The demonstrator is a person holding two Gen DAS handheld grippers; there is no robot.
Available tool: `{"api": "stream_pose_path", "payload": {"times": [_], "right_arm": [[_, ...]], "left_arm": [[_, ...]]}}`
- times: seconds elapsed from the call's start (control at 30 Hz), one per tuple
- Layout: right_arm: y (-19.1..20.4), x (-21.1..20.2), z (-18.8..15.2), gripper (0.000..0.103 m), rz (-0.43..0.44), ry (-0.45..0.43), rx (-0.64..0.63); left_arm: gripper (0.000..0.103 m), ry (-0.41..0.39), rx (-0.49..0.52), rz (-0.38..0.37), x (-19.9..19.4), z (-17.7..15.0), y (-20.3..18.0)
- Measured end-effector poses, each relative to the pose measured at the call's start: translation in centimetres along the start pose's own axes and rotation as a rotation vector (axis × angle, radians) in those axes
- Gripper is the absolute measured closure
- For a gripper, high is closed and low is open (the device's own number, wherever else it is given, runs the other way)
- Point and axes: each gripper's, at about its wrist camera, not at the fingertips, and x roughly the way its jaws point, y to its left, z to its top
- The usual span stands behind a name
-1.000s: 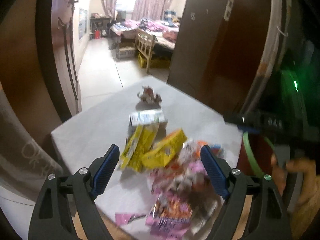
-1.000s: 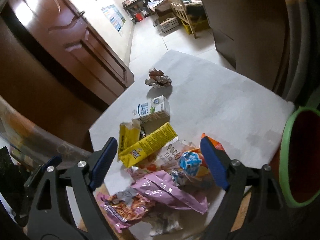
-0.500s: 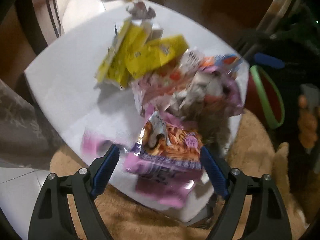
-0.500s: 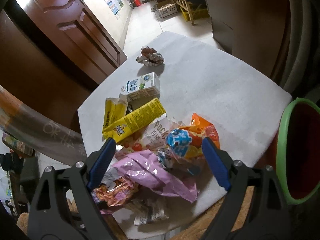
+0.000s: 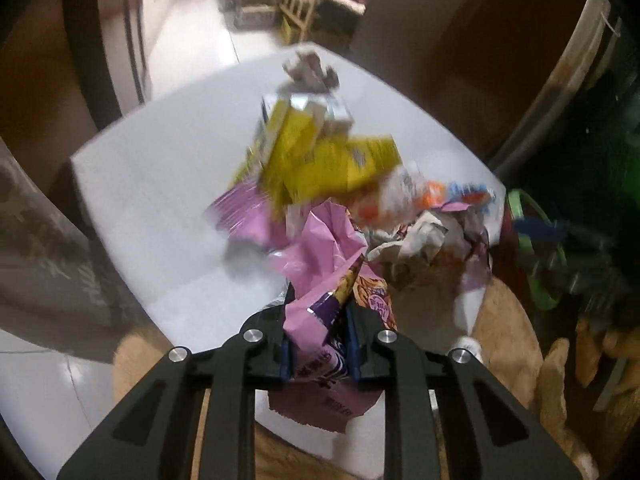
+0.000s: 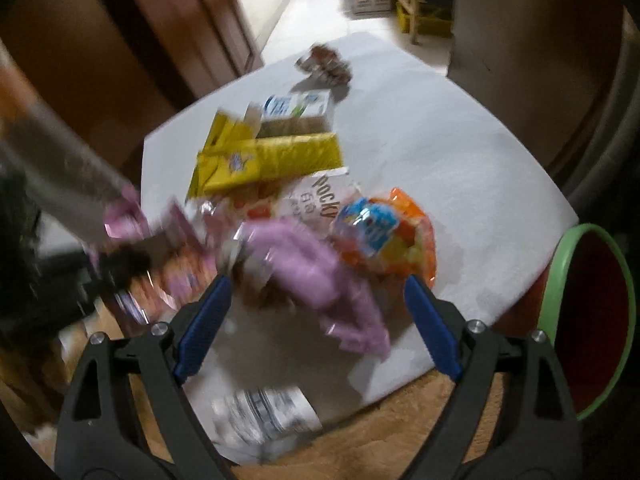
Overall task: Collect trash
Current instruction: 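Grasp the pink wrapper with the left tool while the right tool grasps the patterned paper cup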
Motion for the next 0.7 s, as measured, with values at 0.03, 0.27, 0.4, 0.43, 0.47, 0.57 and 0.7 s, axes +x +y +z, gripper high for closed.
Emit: {"api": "stream_pose_path", "payload": {"times": [0.03,0.27,0.4,0.43,0.47,0.57,0.7], "right_arm": [[0.2,0.1,-0.4,0.017,0.006,0.01,-0.008],[0.4,0.3,-3.7,0.016,0.124,0.133,-0.002],[1.8,2.4,-6.0,0.011,0.124,0.226,-0.021],[2.0,3.0,-6.3,0.011,0.113,0.242,-0.016],[2.2,3.5,-6.4,0.011,0.11,0.249,-0.005],[3.3,4.9,-6.0,0.011,0.117,0.267,-0.005],[5.7,7.1,-5.9,0.011,0.092,0.319,-0.073]], "left_arm": [[0.085,-0.02,0.002,0.006,-0.5,0.2,-0.1],[0.085,-0.091,-0.005,0.003,-2.1,1.9,0.0],[0.085,-0.109,-0.014,-0.004,-2.2,2.3,-0.3],[0.085,-0.115,-0.014,-0.003,-2.3,2.4,-0.4],[0.085,-0.122,-0.015,-0.003,-2.4,2.6,-0.4],[0.085,-0.135,-0.026,-0.005,-2.4,2.7,-0.4],[0.085,-0.138,-0.044,-0.006,-2.4,2.6,-0.1]]}}
